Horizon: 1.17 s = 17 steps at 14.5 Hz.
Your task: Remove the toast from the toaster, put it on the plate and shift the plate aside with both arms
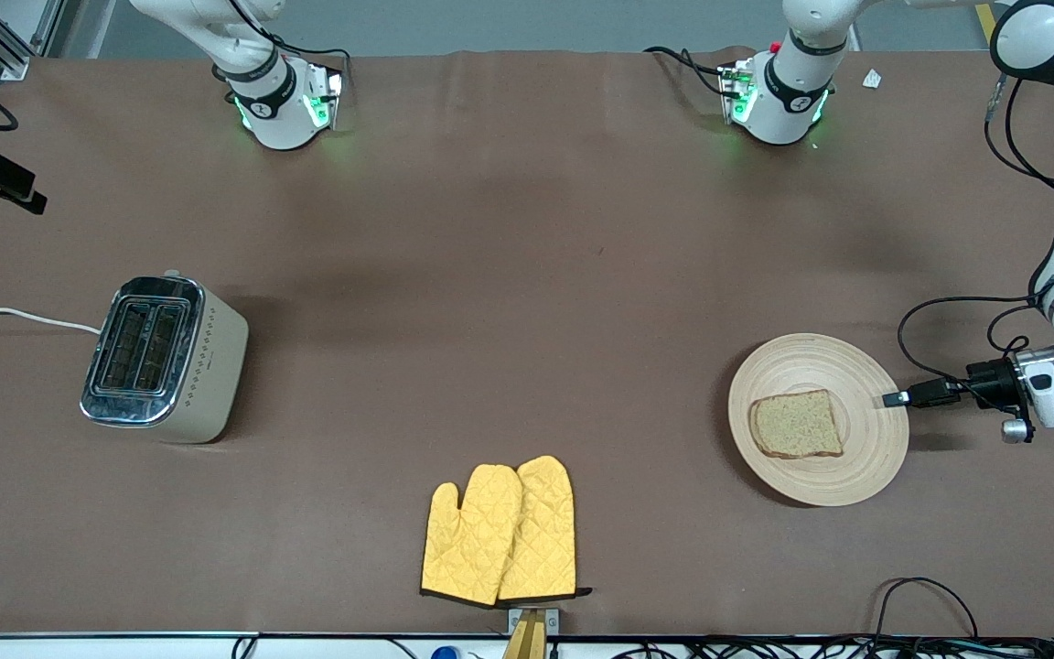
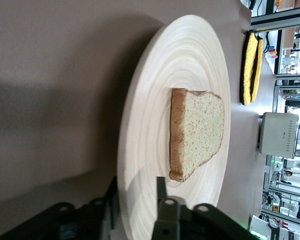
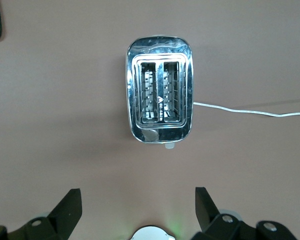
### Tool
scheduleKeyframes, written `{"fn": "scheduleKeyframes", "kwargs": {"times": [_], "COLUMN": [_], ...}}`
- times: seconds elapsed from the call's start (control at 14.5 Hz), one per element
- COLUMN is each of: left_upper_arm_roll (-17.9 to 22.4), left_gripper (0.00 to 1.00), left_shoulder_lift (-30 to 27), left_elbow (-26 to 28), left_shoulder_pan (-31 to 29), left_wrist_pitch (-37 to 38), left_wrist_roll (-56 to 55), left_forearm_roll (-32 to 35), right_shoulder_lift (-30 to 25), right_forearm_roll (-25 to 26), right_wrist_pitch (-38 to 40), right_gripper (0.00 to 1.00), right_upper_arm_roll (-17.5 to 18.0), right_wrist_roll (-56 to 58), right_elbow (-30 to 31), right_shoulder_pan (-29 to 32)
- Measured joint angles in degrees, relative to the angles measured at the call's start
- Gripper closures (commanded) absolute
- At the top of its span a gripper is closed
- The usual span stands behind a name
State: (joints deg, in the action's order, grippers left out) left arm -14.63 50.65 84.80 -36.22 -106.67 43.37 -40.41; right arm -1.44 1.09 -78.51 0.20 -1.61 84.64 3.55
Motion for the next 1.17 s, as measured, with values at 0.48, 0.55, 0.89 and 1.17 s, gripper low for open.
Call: {"fn": "scheduleKeyframes", "kwargs": {"times": [0.48,0.55,0.89,1.17], "left_upper_arm_roll": [-5.53,-6.98,-15.6,-22.95], "left_gripper": [0.0,0.0,0.0,0.0], "left_shoulder_lift": [-12.41,-15.42,-28.93,-38.09], "left_elbow": [-3.85,-3.89,-3.91,-3.76], "left_shoulder_pan": [1.2,1.47,2.05,2.49], "left_wrist_pitch": [0.36,0.47,7.49,15.85], "left_wrist_roll": [-11.93,-14.84,-33.07,-45.76], "left_forearm_roll": [15.83,19.66,32.8,37.97], "right_shoulder_lift": [0.08,0.11,0.16,0.17], "right_forearm_roll": [0.0,-0.01,-0.12,-0.15], "right_wrist_pitch": [-0.13,-0.18,-0.46,-0.89], "right_gripper": [0.0,0.0,0.0,0.0], "right_upper_arm_roll": [0.94,0.94,0.93,0.92], "right_wrist_roll": [0.01,0.01,0.01,0.03], "right_elbow": [-0.03,-0.04,-0.08,-0.11], "right_shoulder_pan": [0.0,0.01,0.06,0.08]}}
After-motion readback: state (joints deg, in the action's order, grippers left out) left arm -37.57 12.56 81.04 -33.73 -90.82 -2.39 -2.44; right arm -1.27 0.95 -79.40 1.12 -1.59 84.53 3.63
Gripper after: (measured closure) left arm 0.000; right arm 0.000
